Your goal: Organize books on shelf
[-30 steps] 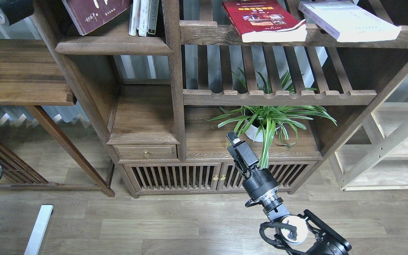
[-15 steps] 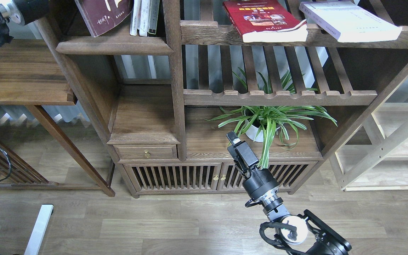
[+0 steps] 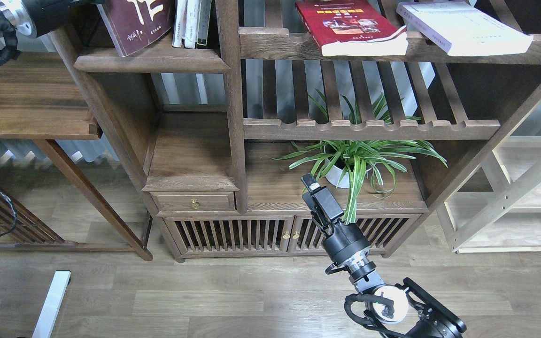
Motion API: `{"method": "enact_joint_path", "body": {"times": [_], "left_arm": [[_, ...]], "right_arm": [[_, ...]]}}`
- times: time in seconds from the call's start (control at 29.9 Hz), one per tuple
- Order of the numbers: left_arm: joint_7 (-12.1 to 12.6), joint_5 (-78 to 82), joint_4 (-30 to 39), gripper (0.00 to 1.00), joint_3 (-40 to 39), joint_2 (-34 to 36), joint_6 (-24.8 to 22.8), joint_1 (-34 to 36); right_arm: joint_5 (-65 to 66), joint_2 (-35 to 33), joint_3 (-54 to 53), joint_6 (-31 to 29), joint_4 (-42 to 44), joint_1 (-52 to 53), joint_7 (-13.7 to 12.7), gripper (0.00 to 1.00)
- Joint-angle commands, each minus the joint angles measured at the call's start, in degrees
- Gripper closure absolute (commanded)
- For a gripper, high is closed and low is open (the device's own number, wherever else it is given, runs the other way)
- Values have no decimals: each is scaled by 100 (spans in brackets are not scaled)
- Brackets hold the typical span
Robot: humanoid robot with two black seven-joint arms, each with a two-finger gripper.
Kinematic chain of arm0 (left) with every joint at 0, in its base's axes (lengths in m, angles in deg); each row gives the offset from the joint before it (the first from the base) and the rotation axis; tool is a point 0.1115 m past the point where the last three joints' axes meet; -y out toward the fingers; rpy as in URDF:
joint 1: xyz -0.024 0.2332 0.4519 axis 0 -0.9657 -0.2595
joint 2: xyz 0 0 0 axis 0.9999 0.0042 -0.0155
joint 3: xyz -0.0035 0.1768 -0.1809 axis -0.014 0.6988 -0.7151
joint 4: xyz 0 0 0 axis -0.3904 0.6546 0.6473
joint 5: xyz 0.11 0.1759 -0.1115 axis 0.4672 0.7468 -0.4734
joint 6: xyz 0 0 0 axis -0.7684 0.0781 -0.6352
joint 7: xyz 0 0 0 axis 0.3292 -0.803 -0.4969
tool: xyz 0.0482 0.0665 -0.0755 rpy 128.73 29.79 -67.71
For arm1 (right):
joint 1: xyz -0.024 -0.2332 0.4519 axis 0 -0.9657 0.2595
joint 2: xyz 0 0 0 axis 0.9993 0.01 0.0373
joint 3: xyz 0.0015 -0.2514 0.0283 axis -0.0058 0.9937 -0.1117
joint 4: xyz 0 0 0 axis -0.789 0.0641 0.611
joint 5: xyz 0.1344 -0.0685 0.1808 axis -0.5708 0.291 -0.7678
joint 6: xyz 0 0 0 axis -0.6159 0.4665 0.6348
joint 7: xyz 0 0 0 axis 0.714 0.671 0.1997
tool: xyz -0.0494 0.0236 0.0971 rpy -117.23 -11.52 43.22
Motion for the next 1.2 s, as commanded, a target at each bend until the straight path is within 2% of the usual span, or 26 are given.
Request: {"method": "enact_joint_path", "body": {"times": [0.0, 0.13, 0.63, 1.17], "left_arm": [[0, -1, -229, 94, 110, -74, 0, 209], [0, -1, -528, 94, 154, -215, 0, 403], [0, -19, -906, 94, 277, -444, 14, 623], [0, -36, -968, 90, 418, -453, 23, 623]], "right_arm": [[-14, 0, -46, 0, 0, -3, -1, 1], [-31, 0, -54, 0, 0, -3, -1, 1], [-66, 0, -54, 0, 0, -12, -1, 1], [-66, 0, -54, 0, 0, -21, -1, 1]]}}
